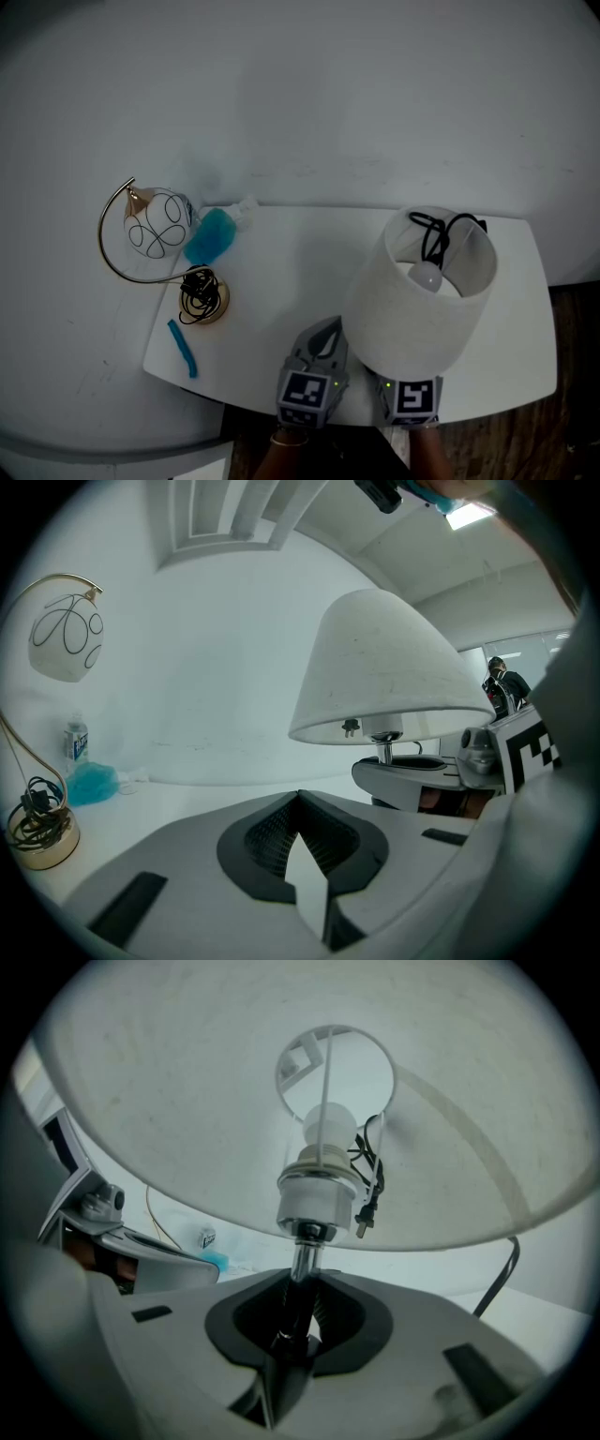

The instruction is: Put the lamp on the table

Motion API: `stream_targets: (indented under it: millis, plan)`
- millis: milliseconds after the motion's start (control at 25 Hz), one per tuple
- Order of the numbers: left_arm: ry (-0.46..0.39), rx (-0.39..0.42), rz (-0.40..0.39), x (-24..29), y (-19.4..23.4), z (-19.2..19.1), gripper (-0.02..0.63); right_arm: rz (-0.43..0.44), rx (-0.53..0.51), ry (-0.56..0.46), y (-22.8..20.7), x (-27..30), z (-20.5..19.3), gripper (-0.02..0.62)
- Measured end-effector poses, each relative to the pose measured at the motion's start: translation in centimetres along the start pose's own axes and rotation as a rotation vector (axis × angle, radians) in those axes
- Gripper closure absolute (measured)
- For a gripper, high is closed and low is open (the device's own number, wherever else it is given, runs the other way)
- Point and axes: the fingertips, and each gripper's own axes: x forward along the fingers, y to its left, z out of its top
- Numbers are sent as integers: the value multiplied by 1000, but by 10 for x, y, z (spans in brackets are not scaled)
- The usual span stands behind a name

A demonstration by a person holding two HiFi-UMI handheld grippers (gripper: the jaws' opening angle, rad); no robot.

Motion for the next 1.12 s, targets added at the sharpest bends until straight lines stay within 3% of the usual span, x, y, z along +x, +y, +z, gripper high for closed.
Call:
stream_targets:
  millis: [320,1120]
  plan:
    - [2,-4,-6,3,-1,-2,600,20,-36,50,-1,-2,-7,531]
    - [-1,13,-30,2,-24,-9,600,56,-106,57,4,-20,-20,531]
